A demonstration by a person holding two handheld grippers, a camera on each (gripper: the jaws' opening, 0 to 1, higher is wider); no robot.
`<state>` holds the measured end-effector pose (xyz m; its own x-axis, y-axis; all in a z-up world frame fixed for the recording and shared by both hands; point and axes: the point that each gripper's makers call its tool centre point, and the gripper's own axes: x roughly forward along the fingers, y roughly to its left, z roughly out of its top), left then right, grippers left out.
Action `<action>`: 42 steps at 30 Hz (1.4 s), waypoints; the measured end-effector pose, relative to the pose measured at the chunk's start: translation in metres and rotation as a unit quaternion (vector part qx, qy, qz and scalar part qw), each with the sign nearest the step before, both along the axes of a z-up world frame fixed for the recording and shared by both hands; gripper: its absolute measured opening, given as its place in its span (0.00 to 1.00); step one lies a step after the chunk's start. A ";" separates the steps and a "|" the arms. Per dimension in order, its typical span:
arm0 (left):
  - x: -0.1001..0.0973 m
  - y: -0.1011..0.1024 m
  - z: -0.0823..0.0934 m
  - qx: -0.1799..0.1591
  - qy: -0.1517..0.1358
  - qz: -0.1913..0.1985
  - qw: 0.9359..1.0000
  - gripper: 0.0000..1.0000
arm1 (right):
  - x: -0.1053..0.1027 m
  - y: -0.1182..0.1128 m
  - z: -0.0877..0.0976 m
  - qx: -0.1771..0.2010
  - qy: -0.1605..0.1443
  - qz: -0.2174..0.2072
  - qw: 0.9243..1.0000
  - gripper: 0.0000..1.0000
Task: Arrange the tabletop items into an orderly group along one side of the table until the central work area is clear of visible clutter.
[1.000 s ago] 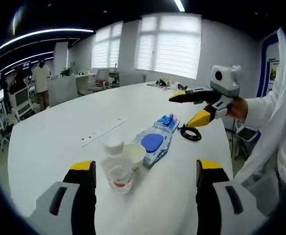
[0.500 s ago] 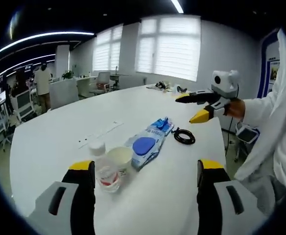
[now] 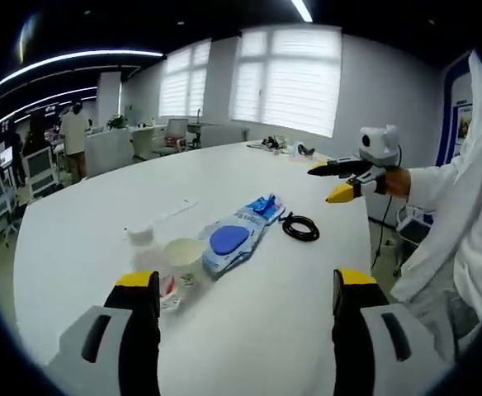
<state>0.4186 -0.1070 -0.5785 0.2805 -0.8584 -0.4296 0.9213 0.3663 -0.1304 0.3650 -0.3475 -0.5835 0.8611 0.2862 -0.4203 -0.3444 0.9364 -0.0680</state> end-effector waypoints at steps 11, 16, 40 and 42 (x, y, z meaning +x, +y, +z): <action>-0.017 -0.001 -0.021 0.017 0.014 0.004 1.000 0.89 | -0.039 -0.026 -0.028 -0.006 0.042 -0.014 0.999 0.75; -0.024 0.002 -0.031 0.021 0.025 0.013 0.999 0.90 | -0.054 -0.033 -0.038 -0.005 0.056 -0.021 0.998 0.77; -0.041 0.020 -0.063 0.048 0.061 0.032 0.996 0.91 | -0.080 -0.039 -0.063 -0.014 0.098 -0.015 0.995 0.86; -0.041 0.020 -0.062 0.050 0.060 0.032 0.996 0.91 | -0.080 -0.038 -0.063 -0.013 0.098 -0.015 0.995 0.86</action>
